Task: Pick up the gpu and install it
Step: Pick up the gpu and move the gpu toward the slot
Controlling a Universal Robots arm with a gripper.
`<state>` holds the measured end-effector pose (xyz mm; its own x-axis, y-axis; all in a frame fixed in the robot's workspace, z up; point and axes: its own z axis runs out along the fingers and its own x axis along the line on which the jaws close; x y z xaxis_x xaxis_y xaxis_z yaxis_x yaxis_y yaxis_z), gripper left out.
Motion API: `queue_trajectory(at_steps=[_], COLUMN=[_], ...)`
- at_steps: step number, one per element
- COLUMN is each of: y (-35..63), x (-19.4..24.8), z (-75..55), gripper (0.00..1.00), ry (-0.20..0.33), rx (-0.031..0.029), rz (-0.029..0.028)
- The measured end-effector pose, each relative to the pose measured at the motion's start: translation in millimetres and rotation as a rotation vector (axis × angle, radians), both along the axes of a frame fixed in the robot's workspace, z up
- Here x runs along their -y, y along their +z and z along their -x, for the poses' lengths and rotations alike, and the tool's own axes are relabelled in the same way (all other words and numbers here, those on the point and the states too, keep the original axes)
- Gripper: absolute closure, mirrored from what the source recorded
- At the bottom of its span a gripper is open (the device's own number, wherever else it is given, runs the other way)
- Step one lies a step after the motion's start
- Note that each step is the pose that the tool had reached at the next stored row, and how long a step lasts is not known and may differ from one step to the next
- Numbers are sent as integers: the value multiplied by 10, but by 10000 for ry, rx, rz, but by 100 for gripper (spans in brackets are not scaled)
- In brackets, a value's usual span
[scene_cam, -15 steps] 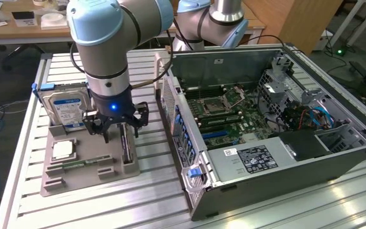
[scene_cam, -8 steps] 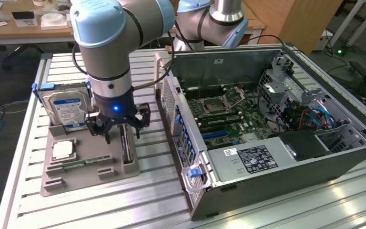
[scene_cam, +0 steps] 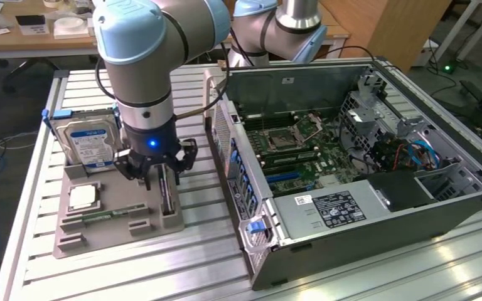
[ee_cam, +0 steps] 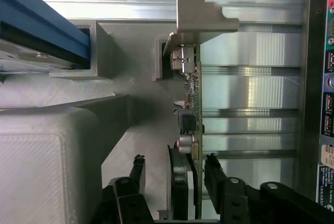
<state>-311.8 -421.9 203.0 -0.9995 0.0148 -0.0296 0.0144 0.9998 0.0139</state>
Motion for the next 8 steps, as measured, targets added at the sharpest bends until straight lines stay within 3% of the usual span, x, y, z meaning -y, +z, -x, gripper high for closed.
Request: queue_trajectory(at_steps=[1,2,7,8], y=[0,0,-1,-1], x=[0,0,0,0], z=[0,-1,-11,-13], gripper=[38,45,46,53], ry=[0,0,1,1], rx=[1,1,1,0], rz=[0,0,0,0])
